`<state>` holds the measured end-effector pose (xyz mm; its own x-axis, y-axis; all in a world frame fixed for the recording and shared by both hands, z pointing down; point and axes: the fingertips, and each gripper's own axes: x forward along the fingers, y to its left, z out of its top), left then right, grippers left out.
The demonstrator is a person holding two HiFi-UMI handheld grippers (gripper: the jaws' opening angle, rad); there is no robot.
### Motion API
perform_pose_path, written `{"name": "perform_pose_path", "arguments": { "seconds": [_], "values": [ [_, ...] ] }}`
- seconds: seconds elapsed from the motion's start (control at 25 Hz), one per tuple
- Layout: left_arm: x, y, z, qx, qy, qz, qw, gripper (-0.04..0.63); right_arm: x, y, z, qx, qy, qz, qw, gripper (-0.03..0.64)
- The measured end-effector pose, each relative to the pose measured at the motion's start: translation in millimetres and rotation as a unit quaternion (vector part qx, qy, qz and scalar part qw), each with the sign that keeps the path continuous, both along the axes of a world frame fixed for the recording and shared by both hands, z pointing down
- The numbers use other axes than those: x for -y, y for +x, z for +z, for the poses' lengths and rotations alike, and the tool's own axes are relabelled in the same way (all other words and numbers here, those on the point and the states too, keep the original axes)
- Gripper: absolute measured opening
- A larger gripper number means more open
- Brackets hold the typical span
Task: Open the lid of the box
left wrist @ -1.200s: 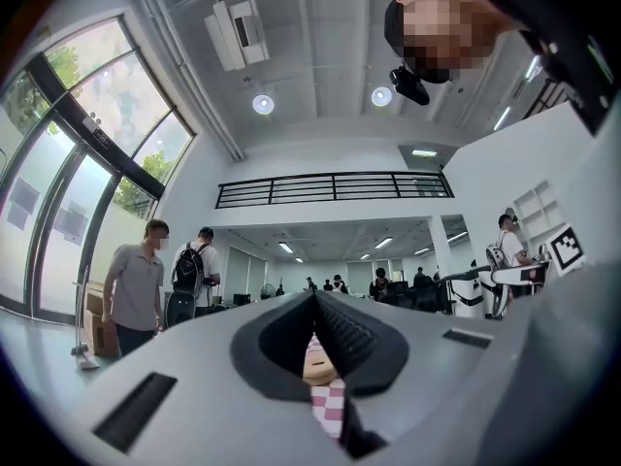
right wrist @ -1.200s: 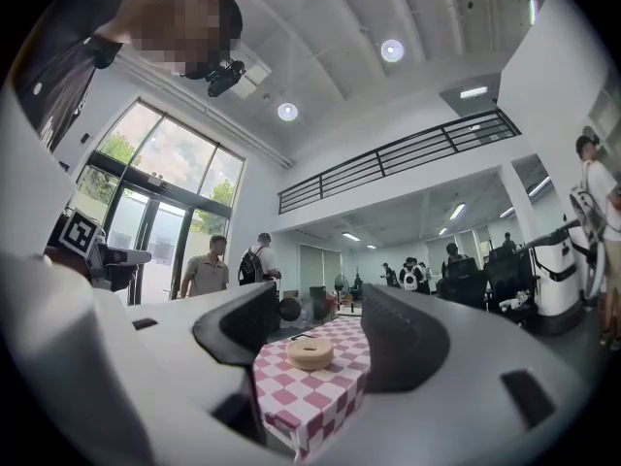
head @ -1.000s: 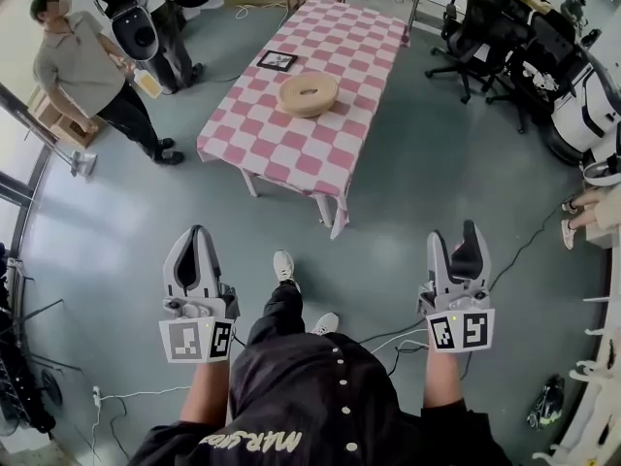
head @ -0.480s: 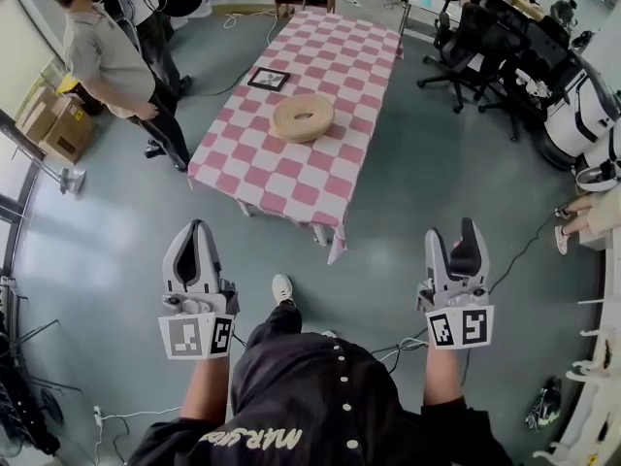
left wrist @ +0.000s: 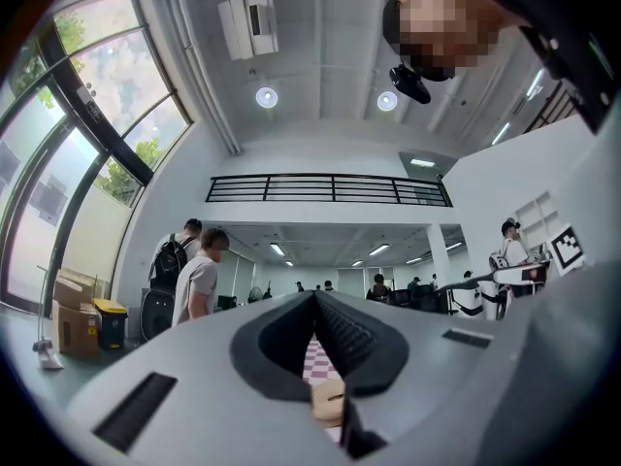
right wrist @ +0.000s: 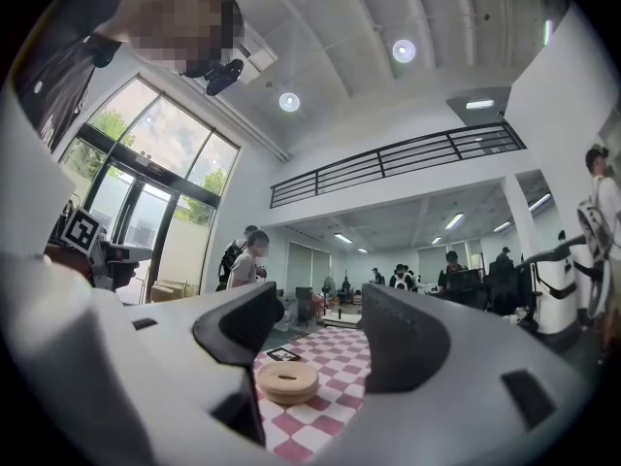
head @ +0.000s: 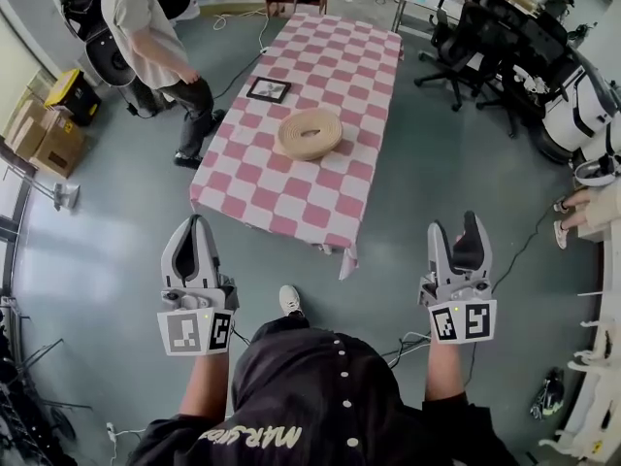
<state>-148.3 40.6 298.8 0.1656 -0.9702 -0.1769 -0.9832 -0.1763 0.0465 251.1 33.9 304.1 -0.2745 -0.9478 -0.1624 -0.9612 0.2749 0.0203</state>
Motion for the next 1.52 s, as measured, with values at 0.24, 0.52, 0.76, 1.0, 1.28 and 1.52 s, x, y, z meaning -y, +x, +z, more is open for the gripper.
{"name": "perform_pose_path", "arguments": {
  "seconds": [0.24,0.52,0.76,1.0,1.28,1.52],
  "values": [
    [35.2,-28.5,1.0,0.003,0.001,0.017,0.9998,0.009,26.4,-28.0,-1.5,-0.005,0.002,0.016,1.0,0.261],
    [60.3,-50.8,11.2,0.006,-0.011,0.033,0.9994,0.009,42.1,-56.1,2.7,-0.012,-0.008,0.02,1.0,0.262],
    [78.9,-49.0,19.9,-0.001,-0.019,0.038,0.9991,0.009,58.5,-58.4,7.9,-0.016,-0.016,0.023,0.999,0.265],
    [105.7,-40.8,17.7,0.001,-0.017,0.035,0.9992,0.009,87.8,-52.6,7.5,-0.014,-0.011,0.019,1.0,0.272],
    [146.9,-28.0,8.8,0.003,-0.007,0.03,0.9995,0.009,131.4,-44.8,6.4,-0.012,-0.008,0.006,1.0,0.273],
    [177.9,-16.2,5.9,0.003,-0.006,0.027,0.9996,0.009,166.3,-36.9,5.0,-0.014,-0.008,-0.001,1.0,0.273]
  ]
}}
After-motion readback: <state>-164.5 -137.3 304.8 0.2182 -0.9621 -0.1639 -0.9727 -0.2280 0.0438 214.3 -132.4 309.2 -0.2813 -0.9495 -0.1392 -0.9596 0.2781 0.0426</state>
